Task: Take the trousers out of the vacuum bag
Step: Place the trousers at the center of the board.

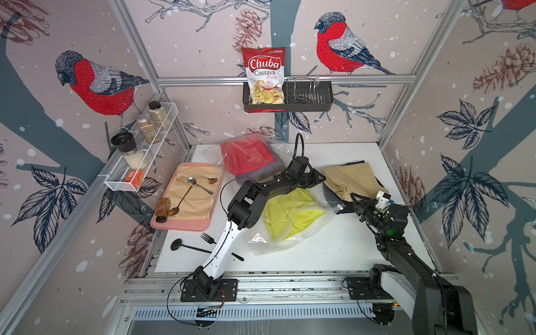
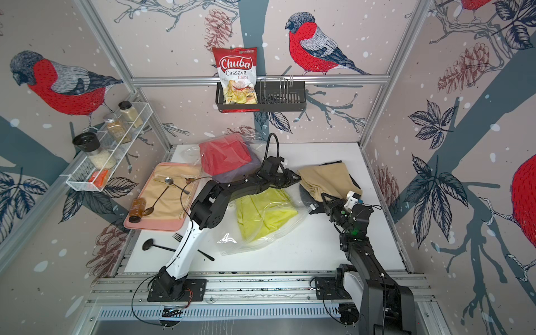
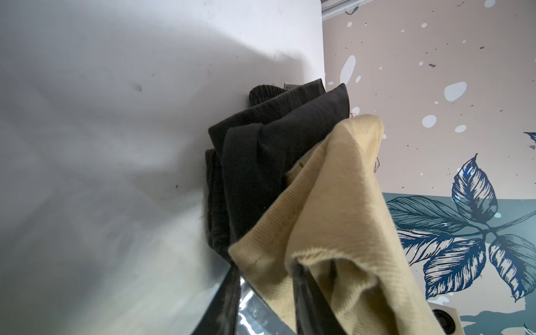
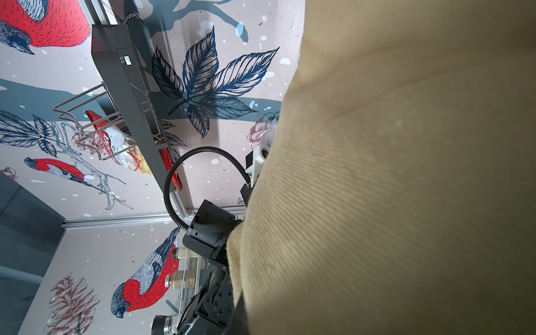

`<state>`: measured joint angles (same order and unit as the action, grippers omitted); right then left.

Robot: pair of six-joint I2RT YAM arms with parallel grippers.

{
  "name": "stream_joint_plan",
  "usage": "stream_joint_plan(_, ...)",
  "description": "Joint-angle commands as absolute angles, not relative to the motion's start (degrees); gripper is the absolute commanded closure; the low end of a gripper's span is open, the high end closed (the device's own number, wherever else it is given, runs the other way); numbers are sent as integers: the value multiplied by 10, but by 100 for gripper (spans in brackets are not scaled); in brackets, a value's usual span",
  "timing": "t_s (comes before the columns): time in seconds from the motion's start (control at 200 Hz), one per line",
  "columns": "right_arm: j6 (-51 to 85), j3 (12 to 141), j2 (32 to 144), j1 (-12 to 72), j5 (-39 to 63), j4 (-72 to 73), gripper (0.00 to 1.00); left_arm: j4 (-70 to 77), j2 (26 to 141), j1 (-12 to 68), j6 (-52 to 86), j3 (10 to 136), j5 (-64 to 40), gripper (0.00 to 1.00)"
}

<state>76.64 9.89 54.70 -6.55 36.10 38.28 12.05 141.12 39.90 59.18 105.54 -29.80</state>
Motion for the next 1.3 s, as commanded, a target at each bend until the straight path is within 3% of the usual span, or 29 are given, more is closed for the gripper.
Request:
stream_joint_plan(0.0, 771, 99, 547, -66, 369, 432, 88, 138, 1421, 398, 605, 1067, -291, 71)
stream_joint_plan(0.26, 776, 89, 546, -68, 374, 440, 88, 153, 1427, 395, 615, 1085, -278, 100)
stream_joint_plan(0.55, 779, 68, 537, -73, 383, 444, 87, 98, 1428, 381, 583, 1152, -265, 100)
stream_joint_plan(0.895, 782, 43, 523, -83, 383, 442, 86, 134, 1433, 385, 598, 1114, -298, 100)
stream_joint_plan(0.99, 787, 51, 528, -87, 381, 450, 86, 191, 1422, 387, 628, 1069, -311, 86)
stream_joint_plan(1.066, 787, 64, 532, -92, 387, 450, 86, 193, 1413, 387, 629, 1058, -311, 81)
stream_joint_plan(1.296, 796, 86, 559, -108, 394, 471, 86, 225, 1387, 387, 642, 993, -314, 81)
